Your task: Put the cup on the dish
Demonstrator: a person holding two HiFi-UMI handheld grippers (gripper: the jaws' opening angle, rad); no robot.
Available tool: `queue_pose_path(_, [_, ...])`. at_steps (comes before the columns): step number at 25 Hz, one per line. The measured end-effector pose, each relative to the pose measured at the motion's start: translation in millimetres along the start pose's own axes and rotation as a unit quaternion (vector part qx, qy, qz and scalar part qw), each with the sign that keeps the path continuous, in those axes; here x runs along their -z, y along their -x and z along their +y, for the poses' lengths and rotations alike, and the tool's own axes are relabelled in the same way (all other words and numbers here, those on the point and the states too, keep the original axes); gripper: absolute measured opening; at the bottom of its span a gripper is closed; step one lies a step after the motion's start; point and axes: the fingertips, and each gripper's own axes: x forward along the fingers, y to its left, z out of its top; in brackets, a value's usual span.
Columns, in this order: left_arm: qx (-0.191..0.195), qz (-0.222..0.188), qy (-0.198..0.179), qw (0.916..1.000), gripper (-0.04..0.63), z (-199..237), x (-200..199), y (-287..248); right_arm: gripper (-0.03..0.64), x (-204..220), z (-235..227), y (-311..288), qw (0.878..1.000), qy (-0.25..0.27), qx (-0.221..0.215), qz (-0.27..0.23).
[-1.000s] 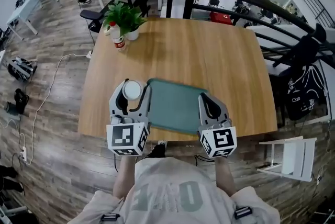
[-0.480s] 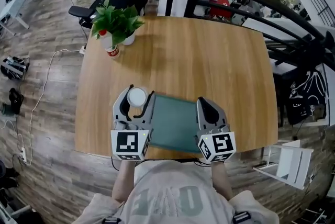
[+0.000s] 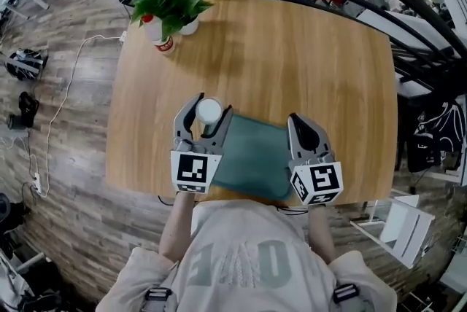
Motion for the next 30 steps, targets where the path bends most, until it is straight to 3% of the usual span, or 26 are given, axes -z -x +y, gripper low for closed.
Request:
queue_pose_path(8, [0.013, 0.105, 0.0, 0.9944, 0.262, -6.9, 75.3, -8.6, 0.02, 22.7, -8.6, -9.2, 0.999, -0.004, -0.002, 0.04])
queue_pose_path(14, [0.039, 0.185, 0.0, 0.9819, 0.263, -20.0, 131.4, -7.6, 0.02, 29.4, 1.5, -19.8, 0.998, 0.0, -0.012, 0.054])
queue_pose_path(19, [0.057, 0.205, -0.01, 0.9771, 0.263, -26.0, 148.2, -14.7, 0.02, 31.6, 3.6, -25.2, 0.998, 0.005, -0.013, 0.065])
queue_pose_path(25, [0.082, 0.233, -0.061, 0.9671, 0.264, -35.7, 169.3, -17.1, 0.02, 38.3, 7.8, -23.4, 0.997, 0.01, -0.011, 0.08])
queue_pose_path(30, [0.092, 0.218, -0.025, 0.9714, 0.264, -39.4, 171.8, -18.1, 0.02, 39.9, 13.0, -26.2, 0.996, 0.014, -0.013, 0.083])
